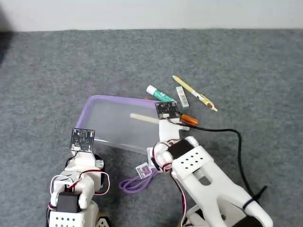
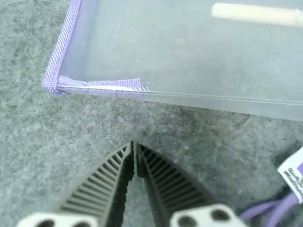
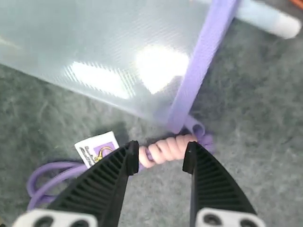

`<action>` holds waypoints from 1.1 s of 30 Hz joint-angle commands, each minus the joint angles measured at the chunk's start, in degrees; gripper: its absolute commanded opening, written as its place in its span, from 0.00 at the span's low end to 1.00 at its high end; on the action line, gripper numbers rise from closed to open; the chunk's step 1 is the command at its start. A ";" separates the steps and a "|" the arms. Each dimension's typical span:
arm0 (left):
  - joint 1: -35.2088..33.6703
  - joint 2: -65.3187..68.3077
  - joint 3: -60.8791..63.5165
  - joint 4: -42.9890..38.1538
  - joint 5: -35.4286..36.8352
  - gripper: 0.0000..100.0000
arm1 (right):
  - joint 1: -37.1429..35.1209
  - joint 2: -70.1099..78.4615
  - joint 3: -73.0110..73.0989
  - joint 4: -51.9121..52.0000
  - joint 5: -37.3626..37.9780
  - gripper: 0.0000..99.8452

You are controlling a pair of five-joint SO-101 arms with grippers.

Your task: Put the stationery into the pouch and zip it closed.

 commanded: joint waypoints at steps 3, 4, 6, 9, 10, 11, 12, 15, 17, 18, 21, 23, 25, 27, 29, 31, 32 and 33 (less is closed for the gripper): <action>0.00 -0.62 -1.10 -0.70 -0.70 0.01 | -2.86 -1.01 0.09 -2.15 -3.43 0.16; 0.00 -0.62 -1.10 -0.70 -0.70 0.01 | -3.12 -0.75 0.44 -2.68 -3.52 0.16; 0.00 -0.62 -1.10 -0.70 -0.70 0.01 | -3.03 1.19 0.44 -3.21 -4.48 0.16; 0.00 -0.62 -1.10 -0.70 -0.70 0.01 | -2.77 6.46 0.35 -4.18 -4.92 0.16; 0.00 -0.62 -1.10 -0.70 -0.70 0.01 | -2.77 8.40 0.35 -4.35 -5.01 0.16; 0.00 -0.62 -1.10 -0.70 -0.70 0.01 | -2.77 10.24 -0.18 -4.35 -5.10 0.16; 0.00 -0.62 -1.10 -0.70 -0.70 0.01 | -2.68 11.82 -1.05 -4.00 -5.89 0.16; 0.00 -0.62 -1.10 -0.70 -0.70 0.01 | -0.48 16.22 -4.40 -3.30 -7.91 0.16; 0.00 -0.62 -1.10 -0.70 -0.70 0.01 | 0.75 18.68 -5.98 -3.30 -7.82 0.16; 0.00 -0.62 -1.10 -0.70 -0.70 0.01 | 1.27 19.74 -6.42 -3.30 -7.82 0.16; 0.00 -0.62 -1.10 -0.70 -0.70 0.01 | 2.77 21.32 -6.86 -1.01 -7.82 0.16; 0.00 -0.62 -1.10 -0.70 -0.70 0.01 | 3.03 21.32 -6.95 1.80 -7.82 0.16; 0.00 -0.62 -1.10 -0.70 -0.70 0.01 | 2.86 20.62 -6.95 4.70 -7.91 0.16; 0.00 -0.62 -1.10 -0.70 -0.70 0.01 | 2.86 19.03 -6.95 6.29 -7.91 0.16; 0.00 -0.62 -1.10 -0.70 -0.70 0.01 | 3.03 16.75 -6.95 7.34 -7.82 0.16; 0.00 -0.62 -1.10 -0.70 -0.70 0.01 | 3.03 14.37 -7.56 9.54 -7.82 0.16; 0.00 -0.62 -1.10 -0.70 -0.70 0.01 | 3.03 13.49 -8.18 10.77 -7.82 0.16; 0.00 -0.62 -1.10 -0.70 -0.70 0.01 | 3.03 12.97 -8.70 11.74 -7.82 0.16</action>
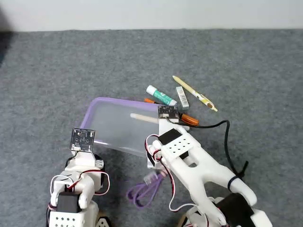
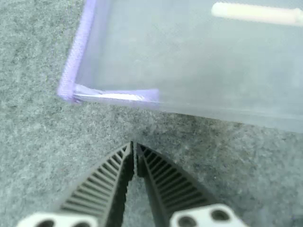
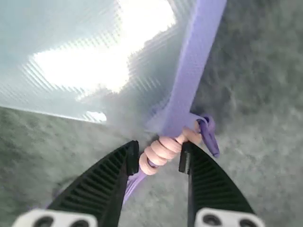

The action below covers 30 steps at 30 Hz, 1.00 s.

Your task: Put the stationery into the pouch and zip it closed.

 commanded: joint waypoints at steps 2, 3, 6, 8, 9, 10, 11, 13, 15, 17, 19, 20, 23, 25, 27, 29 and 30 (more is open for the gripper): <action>0.00 -0.62 -1.10 -0.70 -0.70 0.01 | 1.71 -2.77 -2.81 4.26 -0.62 0.16; 0.00 -0.62 -1.10 -0.70 -0.70 0.01 | 1.71 -2.77 -2.73 4.18 -0.62 0.16; 0.00 -0.62 -1.10 -0.70 -0.70 0.01 | 1.71 -2.33 -2.64 3.82 -0.62 0.16; 0.00 -0.62 -1.10 -0.70 -0.70 0.01 | 1.80 -1.01 -2.64 2.15 -0.62 0.16; 0.00 -0.62 -1.10 -0.70 -0.70 0.01 | 1.80 -0.04 -2.64 1.27 -0.62 0.16; 0.00 -0.62 -1.10 -0.70 -0.70 0.01 | 1.89 1.27 -2.64 0.57 -0.62 0.16; 0.00 -0.62 -1.10 -0.70 -0.70 0.01 | 2.07 2.59 -2.64 0.04 -0.62 0.16; 0.00 -0.62 -1.10 -0.70 -0.70 0.01 | 2.42 5.58 -2.90 -1.45 -0.62 0.16; 0.00 -0.62 -1.10 -0.70 -0.70 0.01 | 3.38 8.48 -2.90 -3.12 -0.62 0.16; 0.00 -0.62 -1.10 -0.70 -0.70 0.01 | 4.70 10.68 -2.90 -4.70 -0.62 0.16; 0.00 -0.62 -1.10 -0.70 -0.70 0.01 | 5.76 12.09 -3.34 -4.62 -0.62 0.15; 0.00 -0.62 -1.10 -0.70 -0.70 0.01 | 6.02 12.26 -3.60 -4.44 -0.53 0.14; 0.00 -0.62 -1.10 -0.70 -0.70 0.01 | 6.46 11.56 -4.57 -2.07 0.79 0.02; 0.00 -0.62 -1.10 -0.70 -0.70 0.01 | 6.46 10.51 -6.33 0.66 2.02 0.02; 0.00 -0.62 -1.10 -0.70 -0.70 0.01 | 6.64 8.75 -8.35 3.65 2.20 0.01; 0.00 -0.62 -1.10 -0.70 -0.70 0.01 | 6.55 6.29 -10.46 6.73 2.20 0.01; 0.00 -0.62 -1.10 -0.70 -0.70 0.01 | 6.46 4.88 -11.78 8.48 2.20 0.01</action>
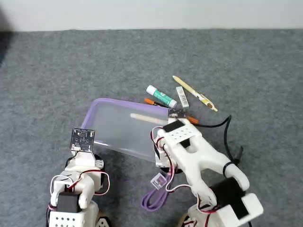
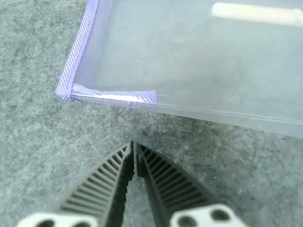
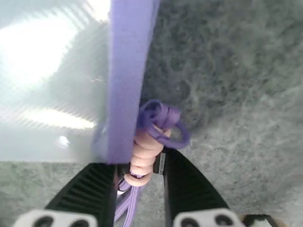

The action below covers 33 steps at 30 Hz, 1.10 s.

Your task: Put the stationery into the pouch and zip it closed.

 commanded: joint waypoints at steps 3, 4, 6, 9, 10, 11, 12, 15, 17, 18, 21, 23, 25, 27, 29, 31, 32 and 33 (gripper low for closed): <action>0.00 -0.62 -1.10 -0.70 -0.70 0.01 | 0.04 -9.63 -8.88 10.07 1.58 0.01; 0.00 -0.62 -1.10 -0.70 -0.70 0.01 | -0.31 -11.30 -10.20 11.74 2.99 0.01; 0.00 -0.62 -1.10 -0.70 -0.70 0.01 | -1.63 -14.81 -12.13 14.90 5.71 0.01; 0.00 -0.62 -1.10 -0.70 -0.70 0.01 | -4.26 -19.56 -13.27 17.45 8.35 0.01; 0.00 -0.62 -1.10 -0.70 -0.70 0.01 | -5.32 -21.05 -13.27 17.80 9.41 0.01; 0.00 -0.62 -1.10 -0.70 -0.70 0.01 | -6.20 -22.46 -13.27 18.15 10.64 0.01; 0.00 -0.62 -1.10 -0.70 -0.70 0.01 | -7.08 -23.78 -13.19 18.24 11.87 0.01; 0.00 -0.62 -1.10 -0.70 -0.70 0.01 | -9.27 -27.30 -13.10 18.24 16.00 0.01; 0.00 -0.62 -1.10 -0.70 -0.70 0.01 | -11.12 -29.23 -13.19 17.71 18.99 0.01; 0.00 -0.62 -1.10 -0.70 -0.70 0.01 | -12.09 -30.02 -13.45 17.54 20.40 0.01; 0.00 -0.62 -1.10 -0.70 -0.70 0.01 | -14.46 -32.40 -13.45 15.34 23.65 0.01; 0.00 -0.62 -1.10 -0.70 -0.70 0.01 | -14.64 -34.15 -13.45 13.49 25.58 0.01; 0.00 -0.62 -1.10 -0.70 -0.70 0.01 | -14.64 -36.00 -13.45 11.82 27.25 0.01; 0.00 -0.62 -1.10 -0.70 -0.70 0.01 | -14.64 -38.11 -13.45 10.68 28.13 0.01; 0.00 -0.62 -1.10 -0.70 -0.70 0.01 | -14.64 -39.69 -13.45 9.27 28.22 0.01; 0.00 -0.62 -1.10 -0.70 -0.70 0.01 | -14.64 -40.92 -13.45 8.13 28.22 0.01; 0.00 -0.62 -1.10 -0.70 -0.70 0.01 | -14.64 -41.54 -13.45 7.60 28.31 0.01; 0.00 -0.62 -1.10 -0.70 -0.70 0.01 | -14.64 -42.07 -13.45 7.08 28.31 0.01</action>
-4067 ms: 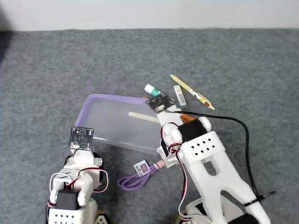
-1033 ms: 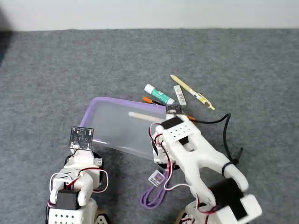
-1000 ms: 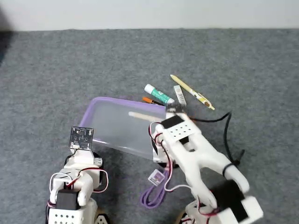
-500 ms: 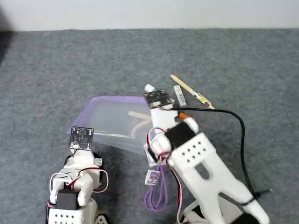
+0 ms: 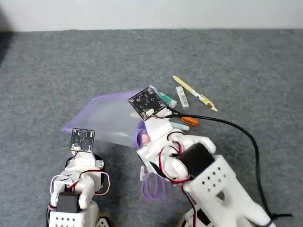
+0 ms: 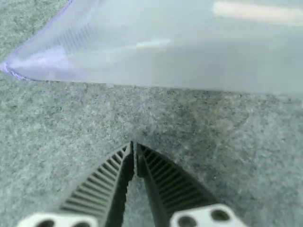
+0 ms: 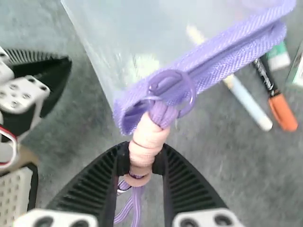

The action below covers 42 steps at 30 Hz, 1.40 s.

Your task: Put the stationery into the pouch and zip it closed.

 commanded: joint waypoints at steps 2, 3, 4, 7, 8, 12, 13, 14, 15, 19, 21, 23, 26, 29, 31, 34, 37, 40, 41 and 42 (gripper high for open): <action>0.00 -0.62 -1.10 -0.70 -0.70 0.01 | -0.92 -3.82 -3.34 -3.12 0.88 0.01; 0.00 -0.62 -1.10 -0.70 -0.70 0.01 | -1.01 -4.44 -3.34 -3.56 0.88 0.01; 0.00 -0.62 -1.10 -0.70 -0.70 0.01 | -1.01 -5.32 -3.34 -4.09 0.88 0.01; 0.00 -0.62 -1.10 -0.70 -0.70 0.01 | -1.01 -7.96 -3.08 -4.79 0.88 0.01; 0.00 -0.62 -1.10 -0.70 -0.70 0.01 | -1.01 -8.48 -3.08 -4.70 0.88 0.01; 0.09 -0.62 -1.10 -0.70 -0.70 0.01 | -1.01 -8.66 -2.99 -2.77 0.88 0.01; 0.09 -0.62 -1.10 -0.70 -0.70 0.01 | -1.01 -8.66 -2.99 -2.42 0.88 0.01; 0.09 -0.62 -1.19 -0.70 -1.05 0.02 | -1.01 -8.66 -2.99 -2.15 0.88 0.01; 0.09 -0.62 -1.45 -0.70 -1.14 0.02 | -1.01 -8.66 -2.99 -2.15 0.97 0.01; -1.67 -0.62 -7.69 -0.70 -7.74 0.02 | -1.01 -8.66 -2.99 -2.24 3.78 0.01; -2.29 -0.62 -13.05 -0.79 -13.45 0.02 | -1.01 -8.66 -2.99 -2.51 6.15 0.01; -1.58 -0.62 -17.89 -0.79 -15.12 0.02 | -1.01 -8.66 -3.25 -2.68 7.65 0.01; -0.70 -0.62 -23.43 0.18 -11.43 0.02 | -1.01 -8.66 -3.25 -4.26 8.26 0.01; -0.62 -0.44 -27.82 4.57 -8.09 0.02 | -0.92 -8.66 -3.25 -8.13 8.26 0.01; -0.62 -0.35 -30.02 7.03 -5.45 0.02 | -0.92 -8.66 -3.25 -10.59 8.26 0.01; -1.05 -0.26 -31.96 7.65 -1.67 0.03 | -0.92 -8.66 -3.25 -12.88 8.26 0.01; -0.53 -0.26 -32.40 7.38 3.08 0.12 | -1.01 -8.66 -3.25 -13.32 8.35 0.01; -0.44 -0.18 -32.31 7.38 7.91 0.21 | -2.33 -8.66 -3.08 -13.32 8.35 0.01; -0.44 -0.18 -32.40 7.38 8.88 0.23 | -3.21 -8.57 -3.08 -13.32 8.35 0.01; -0.26 -0.18 -32.48 7.38 9.49 0.24 | -4.35 -8.57 -3.08 -13.32 8.35 0.01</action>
